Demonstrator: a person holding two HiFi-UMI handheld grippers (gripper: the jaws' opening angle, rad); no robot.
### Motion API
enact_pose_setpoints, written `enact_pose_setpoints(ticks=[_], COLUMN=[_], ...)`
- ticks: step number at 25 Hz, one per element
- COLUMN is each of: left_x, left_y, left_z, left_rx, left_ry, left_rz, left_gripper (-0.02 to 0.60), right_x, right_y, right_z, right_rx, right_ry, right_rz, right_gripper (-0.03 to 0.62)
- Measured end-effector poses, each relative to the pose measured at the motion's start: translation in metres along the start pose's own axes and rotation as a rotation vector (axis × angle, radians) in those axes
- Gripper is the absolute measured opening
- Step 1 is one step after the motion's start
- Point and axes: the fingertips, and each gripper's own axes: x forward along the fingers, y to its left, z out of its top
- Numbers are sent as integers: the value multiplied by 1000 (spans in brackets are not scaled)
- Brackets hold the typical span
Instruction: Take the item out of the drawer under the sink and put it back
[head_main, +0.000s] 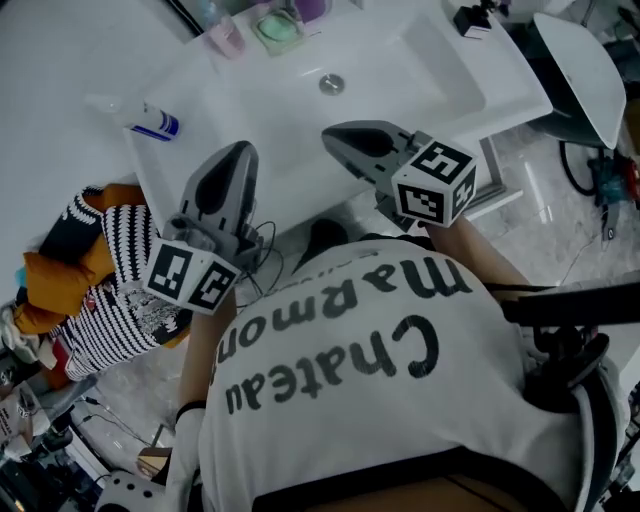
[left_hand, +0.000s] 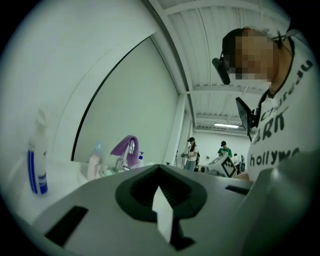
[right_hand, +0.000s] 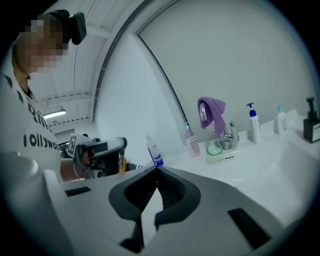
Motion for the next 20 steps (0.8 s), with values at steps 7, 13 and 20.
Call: enact_pose_setpoints(ticks=[7,13,20], left_x=[-12,-13,-37], left_y=[-51,-83,-105], left_z=[-68,-60,-54], left_rx=[-142,-107,-104], left_ry=[97,23,-32], left_rz=[144,216,301], left_gripper=[9,9,9], right_x=[-73,-121,-148], right_y=[-18,-20,-12], right_z=[-9,-27,-32], right_rx=[-13,-34,-47], right_ry=[12,31,29], right_rz=[-32,-41,-15], right_gripper=[11,11,11])
